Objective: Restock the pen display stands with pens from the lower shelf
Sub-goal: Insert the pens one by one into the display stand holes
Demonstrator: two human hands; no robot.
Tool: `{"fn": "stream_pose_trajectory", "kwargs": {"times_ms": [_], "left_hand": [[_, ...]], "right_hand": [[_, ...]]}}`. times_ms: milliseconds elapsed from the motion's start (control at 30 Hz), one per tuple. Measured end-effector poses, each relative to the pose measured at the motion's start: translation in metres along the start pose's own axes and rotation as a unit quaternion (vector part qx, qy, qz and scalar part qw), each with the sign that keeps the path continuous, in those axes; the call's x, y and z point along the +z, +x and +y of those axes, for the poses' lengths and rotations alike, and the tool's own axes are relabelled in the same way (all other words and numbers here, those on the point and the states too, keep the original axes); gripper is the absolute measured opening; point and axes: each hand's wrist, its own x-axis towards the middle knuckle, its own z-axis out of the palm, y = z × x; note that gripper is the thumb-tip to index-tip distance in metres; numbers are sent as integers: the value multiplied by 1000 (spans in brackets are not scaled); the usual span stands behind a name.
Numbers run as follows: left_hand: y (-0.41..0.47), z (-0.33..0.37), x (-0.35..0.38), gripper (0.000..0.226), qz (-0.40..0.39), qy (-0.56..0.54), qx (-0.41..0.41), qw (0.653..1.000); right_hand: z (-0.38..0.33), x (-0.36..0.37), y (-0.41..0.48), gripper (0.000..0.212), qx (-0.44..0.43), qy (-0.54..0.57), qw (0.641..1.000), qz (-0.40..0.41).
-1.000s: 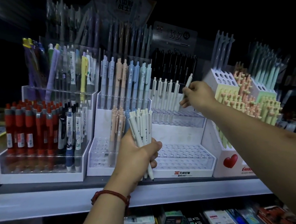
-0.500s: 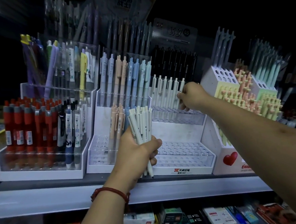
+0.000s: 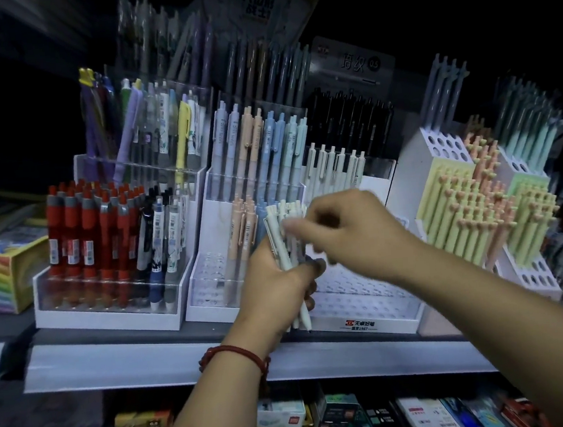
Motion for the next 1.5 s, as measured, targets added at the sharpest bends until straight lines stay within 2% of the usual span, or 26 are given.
{"fn": "stream_pose_trajectory", "kwargs": {"times_ms": [67, 200, 400, 667, 900, 933, 1033, 1133, 1267, 1367, 1500], "left_hand": [[-2, 4, 3, 3, 11, 24, 15, 1000], [-6, 8, 10, 11, 45, 69, 40, 996], [-5, 12, 13, 17, 46, 115, 50, 991], [-4, 12, 7, 11, 33, 61, 31, 997], [-1, 13, 5, 15, -4, 32, 38, 999], [-1, 12, 2, 17, -11, 34, 35, 999], [0, 4, -2, 39, -30, 45, 19, 998], [0, -3, -2, 40, -12, 12, 2, 1000], [-1, -4, -2, 33, -15, -30, -5, 999], [-1, -6, -2, 26, -10, -47, -3, 999], [-2, -7, -1, 24, 1, -55, -1, 998]], "right_hand": [[-8, 11, -10, 43, 10, -39, 999, -11], [-15, 17, -13, 43, 19, -89, 996, 25], [-22, 16, -11, 30, 22, -118, 992, 31], [-7, 27, -7, 26, 34, 38, 993, 103], [-2, 31, 3, 26, 19, 102, 986, 133], [-3, 31, 3, 25, 12, 104, 984, 145], [-5, 11, 12, 22, 25, 152, 966, 207], [1, -22, 34, 28, 48, 196, 952, 230], [25, -43, 51, 20, 59, 229, 932, 274], [49, -50, 57, 16, 82, 207, 924, 309], [82, -49, 63, 11, 142, 194, 919, 312]]}}
